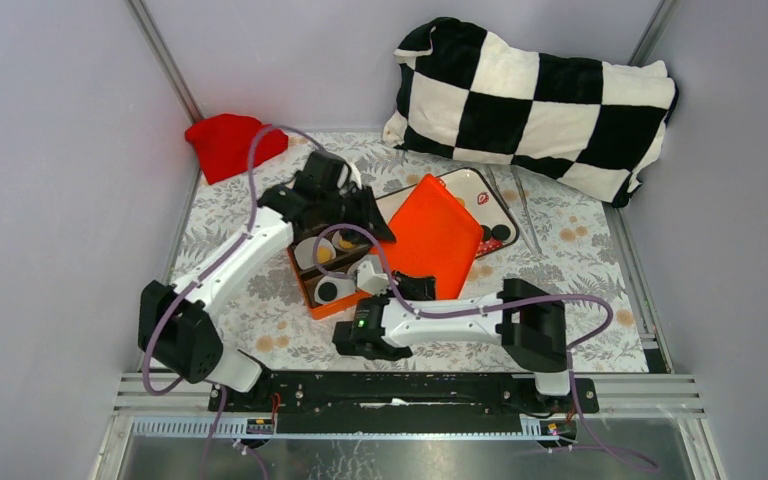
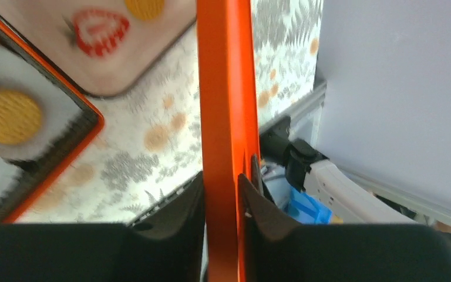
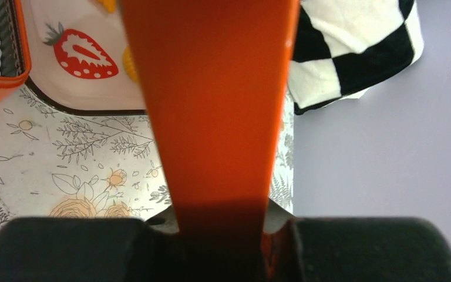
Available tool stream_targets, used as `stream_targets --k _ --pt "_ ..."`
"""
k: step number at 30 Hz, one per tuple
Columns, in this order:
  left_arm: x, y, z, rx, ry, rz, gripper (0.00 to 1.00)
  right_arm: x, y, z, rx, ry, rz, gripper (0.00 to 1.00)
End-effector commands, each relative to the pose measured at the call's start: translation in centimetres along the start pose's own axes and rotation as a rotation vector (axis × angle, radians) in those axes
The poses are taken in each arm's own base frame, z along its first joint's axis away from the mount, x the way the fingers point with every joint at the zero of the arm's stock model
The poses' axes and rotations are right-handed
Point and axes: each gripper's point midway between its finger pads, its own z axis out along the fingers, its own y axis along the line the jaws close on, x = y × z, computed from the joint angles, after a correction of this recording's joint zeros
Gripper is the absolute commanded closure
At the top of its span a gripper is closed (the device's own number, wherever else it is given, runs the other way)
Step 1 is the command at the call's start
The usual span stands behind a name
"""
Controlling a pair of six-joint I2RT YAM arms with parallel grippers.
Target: Pack the cookies
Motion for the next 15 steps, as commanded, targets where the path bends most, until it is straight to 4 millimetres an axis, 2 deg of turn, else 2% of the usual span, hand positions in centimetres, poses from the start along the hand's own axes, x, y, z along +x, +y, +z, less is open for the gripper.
stream_targets --k 1,2,4,6,7,9,11,12,13,15 --pt "-7.9 -5.5 -7.5 0.053 -0.308 0.148 0.63 -1.1 -4.4 -1.3 -0.045 0.001 0.176 1.00" --pt "-9.7 -7.1 -10.2 0.067 -0.393 0.169 0.58 -1.3 -4.9 -1.5 -0.062 0.001 0.197 1.00" --pt "-12.2 -8.6 -14.3 0.066 -0.529 0.180 0.58 -1.5 -5.8 -2.0 -0.108 0.005 0.235 1.00" --pt "-14.0 -9.2 -17.6 0.029 -0.664 0.190 0.65 -2.1 -6.7 -2.7 -0.169 0.004 0.297 1.00" --pt "-14.9 -8.8 -18.8 -0.016 -0.731 0.192 0.71 -2.7 -7.2 -3.2 -0.210 -0.004 0.343 1.00" --pt "-16.7 -5.7 -20.1 -0.178 -0.857 0.152 0.84 -4.1 -8.4 -4.4 -0.334 -0.038 0.435 1.00" --pt "-18.1 -1.2 -19.9 -0.347 -0.901 0.087 0.94 -6.4 -9.6 -6.3 -0.511 -0.116 0.605 1.00" --pt "-18.6 1.3 -19.0 -0.422 -0.884 0.042 0.99 -7.4 -10.6 -7.1 -0.597 -0.167 0.698 1.00" --pt "-19.0 3.6 -18.3 -0.482 -0.871 -0.004 1.00 -8.6 -11.6 -8.1 -0.699 -0.216 0.800 1.00" --pt "-19.9 7.7 -16.6 -0.587 -0.857 -0.068 1.00 -9.7 -14.2 -9.2 -0.835 -0.296 0.972 1.00"
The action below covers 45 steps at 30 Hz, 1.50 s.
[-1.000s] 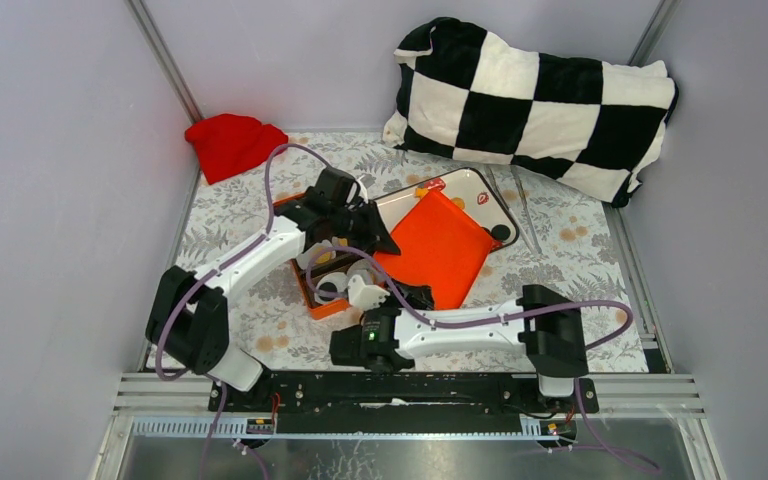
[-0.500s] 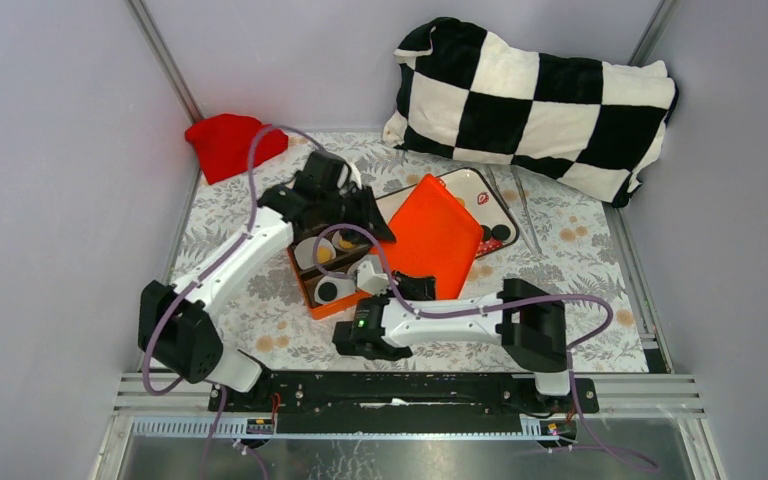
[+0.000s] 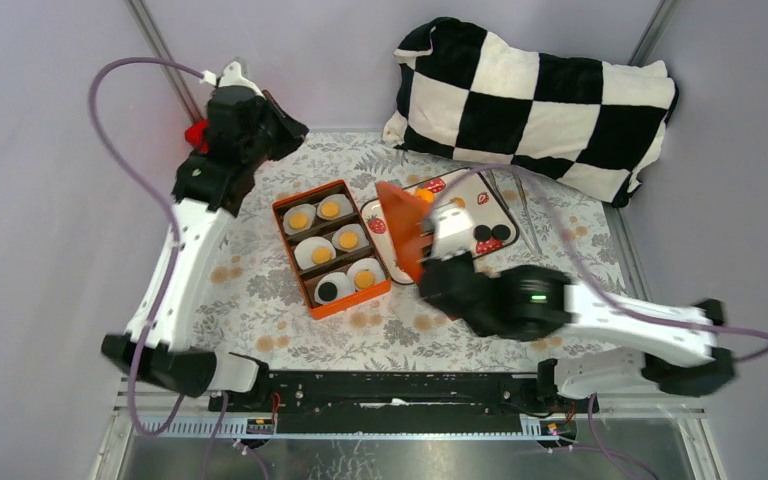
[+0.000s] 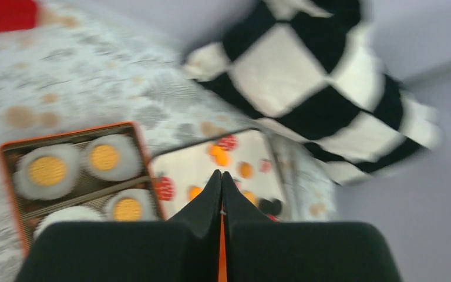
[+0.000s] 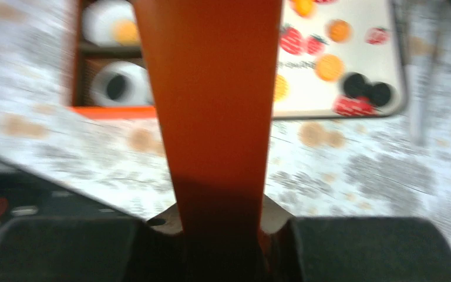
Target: Pack the cookies
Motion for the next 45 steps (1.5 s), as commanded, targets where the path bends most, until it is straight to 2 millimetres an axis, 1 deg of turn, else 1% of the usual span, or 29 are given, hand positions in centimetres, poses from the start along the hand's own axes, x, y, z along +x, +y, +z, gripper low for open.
stream_targets --k 1,2,3,6,7,9,10,12,14,17,20,22,24,26,30,32,34,35,37,39,40,42,44,45 --pt "4.8 13.7 6.7 -0.496 0.069 0.014 1.00 -8.3 -0.3 -5.6 -0.401 -0.266 0.369 1.00" --pt "5.2 15.4 8.0 -0.547 0.066 0.018 1.00 -9.1 -1.2 -6.9 -0.442 -0.306 0.410 1.00" --pt "5.2 16.7 9.0 -0.591 0.055 0.022 1.00 -9.5 -1.9 -7.6 -0.459 -0.331 0.439 1.00" --pt "4.5 20.1 12.0 -0.725 0.026 0.060 1.00 -9.8 -3.5 -9.5 -0.516 -0.377 0.502 1.00" --pt "4.4 21.1 13.0 -0.763 0.027 0.067 1.00 -9.7 -3.9 -9.9 -0.529 -0.385 0.517 1.00" --pt "4.9 23.2 15.3 -0.810 0.064 0.066 1.00 -9.3 -4.4 -10.3 -0.541 -0.385 0.528 1.00" --pt "5.4 24.5 16.1 -0.845 0.087 0.066 1.00 -9.0 -4.6 -10.3 -0.542 -0.382 0.527 1.00" --pt "6.0 26.6 17.7 -0.904 0.106 0.077 1.00 -8.4 -4.8 -10.3 -0.545 -0.376 0.519 1.00" --pt "7.2 29.0 18.5 -0.967 0.129 0.094 1.00 -8.2 -4.7 -10.5 -0.567 -0.378 0.520 1.00" --pt "9.2 32.1 18.9 -1.025 0.179 0.094 1.00 -7.7 -4.2 -10.5 -0.598 -0.379 0.510 1.00" --pt "12.1 34.0 19.0 -1.043 0.256 0.095 1.00 -7.3 -4.1 -10.3 -0.597 -0.375 0.498 1.00" --pt "14.6 34.5 18.3 -1.056 0.319 0.081 1.00 -7.1 -4.3 -10.1 -0.587 -0.379 0.489 1.00" --pt "17.0 34.2 17.1 -1.054 0.370 0.061 1.00 -7.1 -4.7 -10.2 -0.575 -0.384 0.489 1.00" --pt "18.5 32.9 15.7 -1.045 0.379 0.071 1.00 -7.2 -5.3 -10.4 -0.568 -0.393 0.487 1.00" --pt "22.0 31.6 12.5 -1.033 0.425 0.099 1.00 -7.0 -6.4 -10.7 -0.547 -0.398 0.484 1.00" --pt "23.5 31.0 11.0 -1.020 0.464 0.106 1.00 -6.6 -6.7 -10.7 -0.541 -0.391 0.478 1.00" --pt "24.4 30.4 9.5 -1.016 0.480 0.123 1.00 -6.2 -6.7 -10.7 -0.549 -0.385 0.478 1.00" --pt "25.2 30.1 8.2 -1.027 0.488 0.139 1.00 -6.1 -6.6 -10.7 -0.555 -0.383 0.478 1.00" --pt "25.0 29.2 6.4 -1.046 0.443 0.154 1.00 -5.7 -6.5 -10.6 -0.560 -0.375 0.479 1.00" --pt "23.3 27.5 4.8 -1.045 0.358 0.175 1.00 -5.2 -6.3 -10.3 -0.558 -0.366 0.477 1.00" --pt "22.1 26.2 4.1 -1.031 0.302 0.191 1.00 -5.1 -6.2 -10.2 -0.560 -0.362 0.475 1.00" --pt "19.9 22.6 2.6 -0.957 0.194 0.217 1.00 -4.8 -5.7 -9.9 -0.565 -0.353 0.467 1.00" --pt "18.5 19.0 0.3 -0.880 0.129 0.216 1.00 -4.7 -5.3 -9.7 -0.569 -0.345 0.460 1.00" --pt "18.4 17.7 -1.0 -0.851 0.125 0.215 1.00 -4.6 -5.1 -9.6 -0.568 -0.338 0.454 1.00"
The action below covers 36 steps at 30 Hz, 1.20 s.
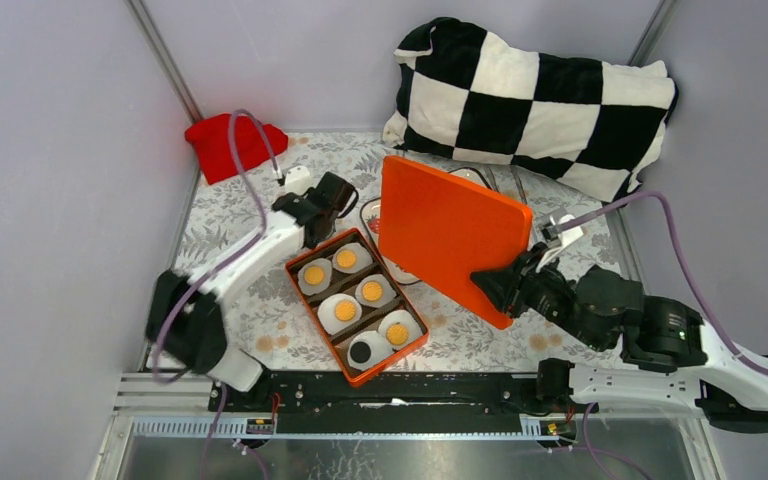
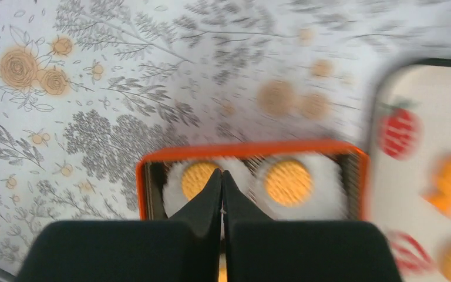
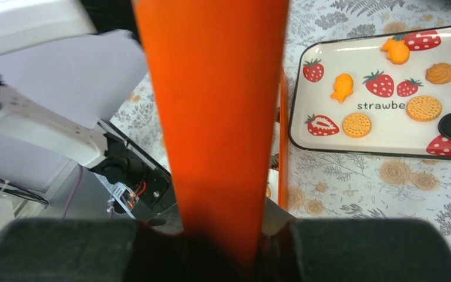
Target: Pack the cookies
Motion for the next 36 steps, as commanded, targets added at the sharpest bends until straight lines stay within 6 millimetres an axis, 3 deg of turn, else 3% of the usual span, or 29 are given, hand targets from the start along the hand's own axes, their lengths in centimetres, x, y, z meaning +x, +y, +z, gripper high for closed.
stream_targets --k 1,4,8,11,15,20,25,28,32,36 --pt "-1.8 1.9 -8.4 0.071 -0.159 -0.077 1.00 -1.1 1.2 0.5 -0.030 -0.035 0.029 1.00" --pt "2.2 3.9 -9.9 0.068 -0.053 -0.039 1.00 -0.8 1.6 0.8 -0.041 -0.020 0.018 1.00" --pt "9.9 6.6 -10.0 0.024 0.088 0.025 1.00 -1.6 1.9 0.3 -0.053 -0.021 0.015 1.00" --pt "14.3 7.8 -10.2 -0.002 0.147 0.050 1.00 -2.8 1.9 -0.6 -0.064 -0.046 0.029 1.00" --pt "18.4 8.1 -11.0 0.001 0.194 0.145 1.00 -4.1 0.9 -2.1 -0.049 -0.088 0.051 1.00" --pt "21.7 8.8 -10.8 -0.025 0.203 0.261 1.00 -5.3 -0.8 -3.4 0.021 -0.111 0.061 1.00" --pt "25.3 4.6 -10.5 0.177 0.275 0.340 1.00 -7.9 -2.8 -6.2 0.057 -0.201 0.110 1.00" --pt "24.8 1.1 -11.5 0.295 0.237 0.386 1.00 -8.5 -2.9 -6.8 0.043 -0.228 0.112 1.00" --pt "24.1 -4.2 -13.1 0.422 0.169 0.457 1.00 -8.4 -2.2 -6.1 0.004 -0.259 0.121 1.00" --pt "23.8 -8.1 -13.2 0.444 0.121 0.533 1.00 -8.2 -2.1 -5.6 0.012 -0.260 0.121 1.00"
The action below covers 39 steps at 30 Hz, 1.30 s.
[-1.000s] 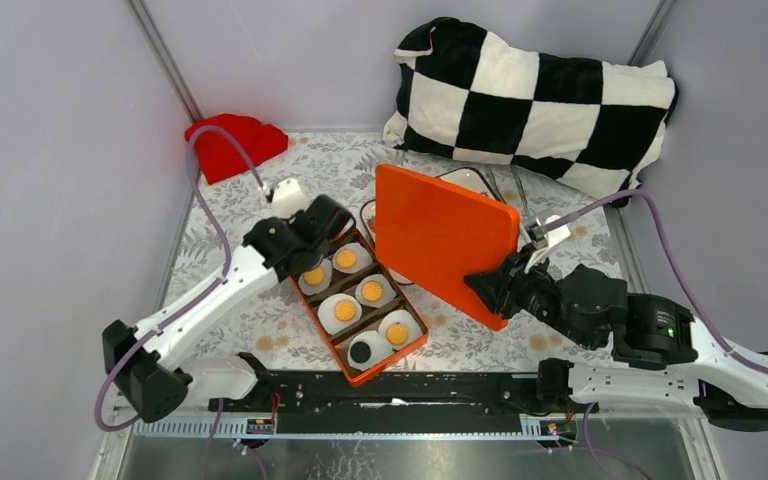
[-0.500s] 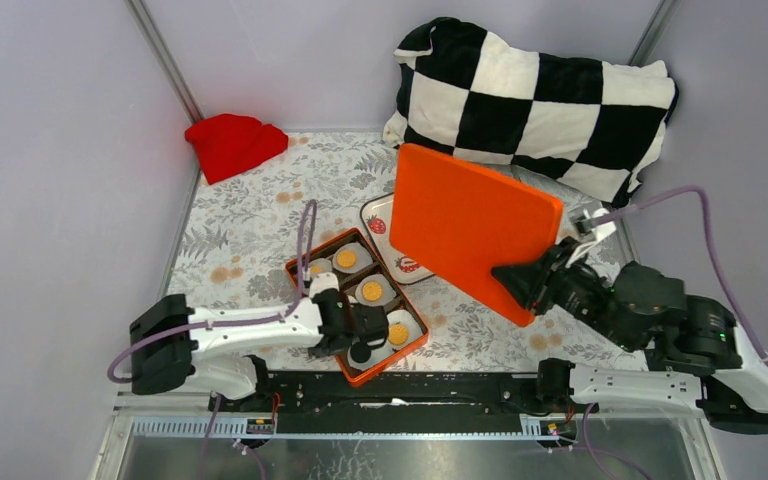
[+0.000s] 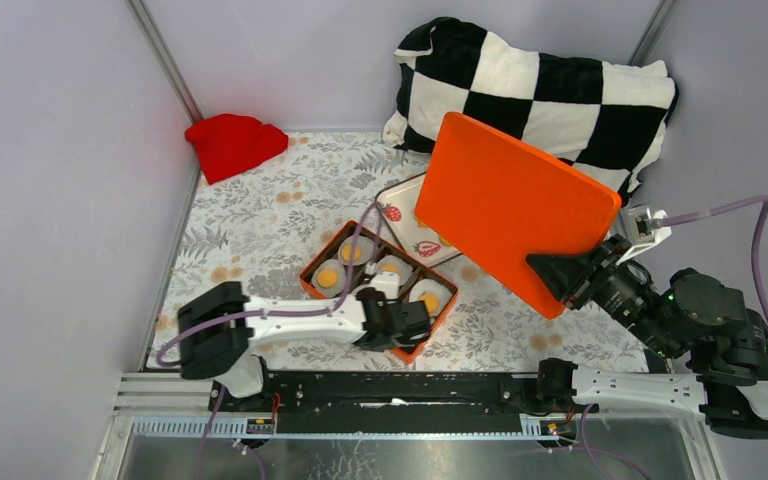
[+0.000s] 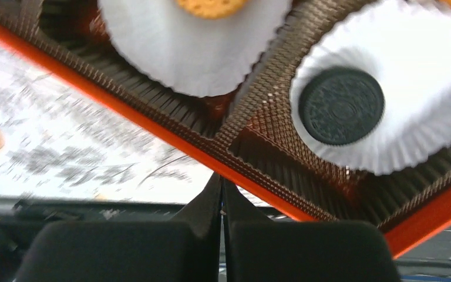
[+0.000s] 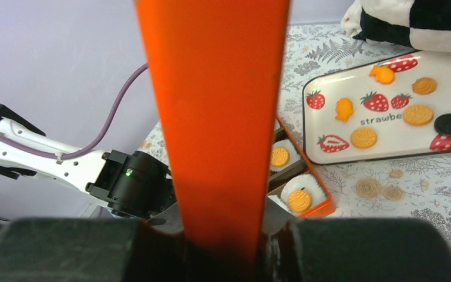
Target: Pack the cookies
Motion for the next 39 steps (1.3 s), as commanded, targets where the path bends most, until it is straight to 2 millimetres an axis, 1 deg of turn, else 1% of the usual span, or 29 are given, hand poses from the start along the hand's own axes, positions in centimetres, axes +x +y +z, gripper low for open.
stream_targets --k 1,4,6,9,11,15,17,20,22,24,26,28,30,31,33,34,36,37,38,39 --pt "-4.9 -6.9 0.3 0.145 -0.148 0.067 1.00 -2.0 1.1 0.7 -0.014 -0.083 0.045 1.00" --pt "-6.1 -9.0 1.7 0.186 -0.140 0.068 1.00 -1.6 0.6 0.7 0.005 -0.076 0.047 1.00" --pt "-6.7 -10.0 3.1 0.223 -0.104 0.038 1.00 -1.3 0.3 0.6 0.012 -0.073 0.053 1.00" --pt "-8.2 -11.1 4.9 0.275 -0.085 -0.016 1.00 -0.8 -0.2 0.6 0.020 -0.075 0.065 1.00" --pt "-9.8 -11.7 5.7 0.290 -0.111 -0.042 1.00 -0.5 -0.6 0.5 0.024 -0.081 0.069 1.00" --pt "-13.6 -11.4 7.5 0.276 -0.161 -0.099 1.00 -0.2 -1.2 0.3 0.026 -0.107 0.086 1.00" --pt "-15.5 -11.5 7.8 0.278 -0.185 -0.115 1.00 -0.1 -1.8 0.1 0.039 -0.117 0.094 1.00" --pt "-17.9 -11.6 7.4 0.270 -0.231 -0.117 1.00 0.1 -2.6 -0.3 0.053 -0.128 0.107 1.00" --pt "-18.5 -11.6 7.1 0.261 -0.236 -0.114 1.00 0.2 -2.9 -0.4 0.062 -0.129 0.107 1.00" --pt "-18.5 -11.5 6.5 0.266 -0.227 -0.116 1.00 0.3 -3.2 -0.3 0.078 -0.127 0.101 1.00" --pt "-18.0 -11.4 5.3 0.297 -0.214 -0.118 1.00 0.3 -3.3 -0.2 0.095 -0.124 0.091 1.00" --pt "-17.3 -10.9 3.5 0.326 -0.218 -0.111 1.00 0.3 -3.5 0.1 0.117 -0.127 0.081 1.00" --pt "-17.4 -10.4 0.3 0.355 -0.257 -0.104 1.00 0.2 -3.8 0.3 0.144 -0.136 0.074 1.00" --pt "-17.7 -10.0 -1.8 0.367 -0.282 -0.106 1.00 0.2 -3.9 0.5 0.162 -0.143 0.070 1.00" --pt "-19.0 -8.6 -6.4 0.383 -0.343 -0.145 1.00 0.2 -3.9 1.0 0.178 -0.152 0.061 1.00" --pt "-19.7 -7.2 -8.7 0.379 -0.375 -0.178 1.00 0.3 -3.7 1.4 0.185 -0.150 0.052 1.00" --pt "-22.3 -3.7 -13.2 0.355 -0.496 -0.277 1.00 0.5 -3.1 2.3 0.199 -0.138 0.032 1.00" --pt "-23.9 -1.5 -15.0 0.336 -0.558 -0.333 1.00 0.7 -2.7 2.9 0.204 -0.126 0.022 1.00" --pt "-25.2 0.4 -16.2 0.329 -0.597 -0.384 1.00 1.0 -2.1 3.6 0.204 -0.105 0.003 1.00" --pt "-26.7 2.4 -16.9 0.328 -0.627 -0.440 1.00 1.1 -1.2 4.2 0.194 -0.088 -0.006 1.00"
